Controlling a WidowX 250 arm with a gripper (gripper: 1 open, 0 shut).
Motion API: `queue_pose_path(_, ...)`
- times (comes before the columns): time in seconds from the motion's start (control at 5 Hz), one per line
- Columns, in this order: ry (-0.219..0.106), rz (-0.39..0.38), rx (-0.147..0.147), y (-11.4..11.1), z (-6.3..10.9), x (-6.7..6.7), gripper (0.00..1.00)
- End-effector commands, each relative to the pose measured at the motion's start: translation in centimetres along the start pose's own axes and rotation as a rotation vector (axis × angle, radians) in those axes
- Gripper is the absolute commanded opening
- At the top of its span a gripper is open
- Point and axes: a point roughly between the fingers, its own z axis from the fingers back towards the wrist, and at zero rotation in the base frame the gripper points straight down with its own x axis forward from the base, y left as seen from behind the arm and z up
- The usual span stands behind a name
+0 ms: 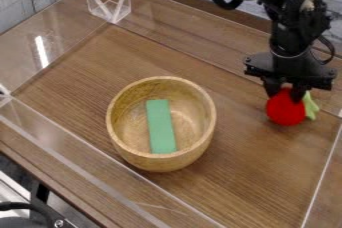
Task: Move the red fruit to the right
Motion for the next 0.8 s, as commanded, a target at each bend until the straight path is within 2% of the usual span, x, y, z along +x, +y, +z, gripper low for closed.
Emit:
queue_pose_path(0.0, -0.012, 0.007, -0.006, 0.11, 0.82, 0.74, 1.0)
queue_pose_path(0.2, 0.0, 0.015, -0.003, 0.6, 0.95, 0.98, 1.0)
queue_pose_path(0.6, 0.015, 0.03, -0.018, 1.01, 1.5, 1.59, 1.0)
